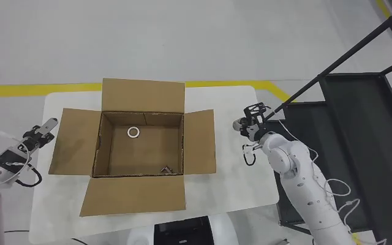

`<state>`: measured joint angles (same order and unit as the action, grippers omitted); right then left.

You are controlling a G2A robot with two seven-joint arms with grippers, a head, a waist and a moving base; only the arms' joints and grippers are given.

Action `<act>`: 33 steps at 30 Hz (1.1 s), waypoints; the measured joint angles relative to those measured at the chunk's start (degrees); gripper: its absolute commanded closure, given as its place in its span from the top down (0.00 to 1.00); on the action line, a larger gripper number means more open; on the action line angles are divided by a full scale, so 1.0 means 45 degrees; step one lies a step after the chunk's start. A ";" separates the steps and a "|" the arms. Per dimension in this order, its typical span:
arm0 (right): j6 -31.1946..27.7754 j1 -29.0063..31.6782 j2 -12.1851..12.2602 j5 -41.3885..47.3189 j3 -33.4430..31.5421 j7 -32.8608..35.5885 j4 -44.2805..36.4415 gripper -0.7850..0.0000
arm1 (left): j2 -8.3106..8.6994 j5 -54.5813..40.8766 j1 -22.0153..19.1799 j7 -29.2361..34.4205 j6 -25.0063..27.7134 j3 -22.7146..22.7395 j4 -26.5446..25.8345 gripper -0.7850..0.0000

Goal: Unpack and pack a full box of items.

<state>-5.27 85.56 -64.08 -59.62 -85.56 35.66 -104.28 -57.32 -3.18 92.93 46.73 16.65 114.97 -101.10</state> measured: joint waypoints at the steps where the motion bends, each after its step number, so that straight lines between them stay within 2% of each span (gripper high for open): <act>1: -0.0174 0.0234 0.0036 0.0241 -0.0373 0.0045 -0.0581 0.00 | 0.0000 0.0000 0.0000 0.0000 0.0000 0.0000 0.0000 1.00; 4: -0.0875 0.0647 0.0130 0.1010 -0.1366 0.0267 -0.2341 0.00 | 0.0000 0.0000 0.0000 0.0000 0.0000 0.0000 0.0000 1.00; 7: -0.1795 0.0523 0.0177 0.2145 -0.1611 0.0763 -0.3662 0.00 | 0.0000 0.0000 0.0000 0.0000 0.0000 0.0000 0.0000 1.00; 10: -0.2995 -0.0153 0.0220 0.3145 -0.0811 0.1760 -0.4510 0.00 | 0.0000 0.0000 0.0000 0.0000 0.0000 0.0000 0.0000 1.00; 14: -0.3731 -0.1303 0.0161 0.2177 0.1634 0.3105 -0.4968 0.00 | 0.0000 0.0000 0.0000 0.0000 0.0000 0.0000 0.0000 1.00; 20: -0.2845 -0.3204 -0.0323 0.0016 0.5853 0.3192 -0.3969 0.00 | 0.0000 0.0000 0.0000 0.0000 0.0000 0.0000 0.0000 1.00; 23: -0.2179 -0.4131 -0.0623 -0.0210 0.7238 0.2929 -0.3044 0.00 | 0.0000 0.0000 0.0000 0.0000 0.0000 0.0000 0.0000 1.00; 28: -0.1728 -0.5033 -0.0922 0.0289 0.8063 0.2611 -0.1719 0.00 | 0.0000 0.0000 0.0000 0.0000 0.0000 0.0000 0.0000 1.00; 33: -0.1759 -0.5071 -0.0928 0.0317 0.8067 0.2621 -0.1617 0.00 | 0.0000 0.0000 0.0000 0.0000 0.0000 0.0000 0.0000 1.00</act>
<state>-13.19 62.74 -68.26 -58.20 -49.26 47.46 -111.55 -57.32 -3.18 92.93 46.73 16.65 114.97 -101.10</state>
